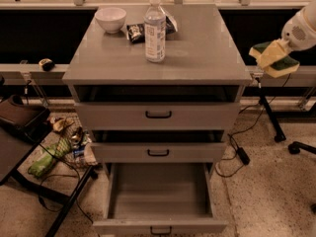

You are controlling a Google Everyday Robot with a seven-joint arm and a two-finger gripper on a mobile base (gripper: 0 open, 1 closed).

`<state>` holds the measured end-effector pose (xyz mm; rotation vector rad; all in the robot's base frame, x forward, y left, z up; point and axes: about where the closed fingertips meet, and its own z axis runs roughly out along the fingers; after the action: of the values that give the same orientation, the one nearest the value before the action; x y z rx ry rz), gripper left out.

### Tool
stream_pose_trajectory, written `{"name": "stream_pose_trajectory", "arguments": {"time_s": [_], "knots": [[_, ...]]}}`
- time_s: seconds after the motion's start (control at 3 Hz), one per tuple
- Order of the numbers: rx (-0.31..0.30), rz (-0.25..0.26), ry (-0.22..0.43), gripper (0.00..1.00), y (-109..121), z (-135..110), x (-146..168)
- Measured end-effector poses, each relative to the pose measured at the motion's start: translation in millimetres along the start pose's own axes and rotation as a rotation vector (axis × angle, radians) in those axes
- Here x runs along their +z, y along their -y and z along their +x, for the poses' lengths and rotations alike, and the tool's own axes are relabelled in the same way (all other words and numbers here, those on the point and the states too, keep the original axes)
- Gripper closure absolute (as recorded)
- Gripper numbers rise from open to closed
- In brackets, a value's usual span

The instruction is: Place sponge into bottom drawer

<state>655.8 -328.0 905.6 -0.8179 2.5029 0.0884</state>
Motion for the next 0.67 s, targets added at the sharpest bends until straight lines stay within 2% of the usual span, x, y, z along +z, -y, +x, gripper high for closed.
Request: {"name": "stream_pose_trajectory", "arguments": {"time_s": [0.33, 0.67], "knots": [[0.016, -0.025, 0.001, 1.0, 1, 78, 6], [0.029, -0.047, 0.016, 1.0, -13, 141, 27]]}}
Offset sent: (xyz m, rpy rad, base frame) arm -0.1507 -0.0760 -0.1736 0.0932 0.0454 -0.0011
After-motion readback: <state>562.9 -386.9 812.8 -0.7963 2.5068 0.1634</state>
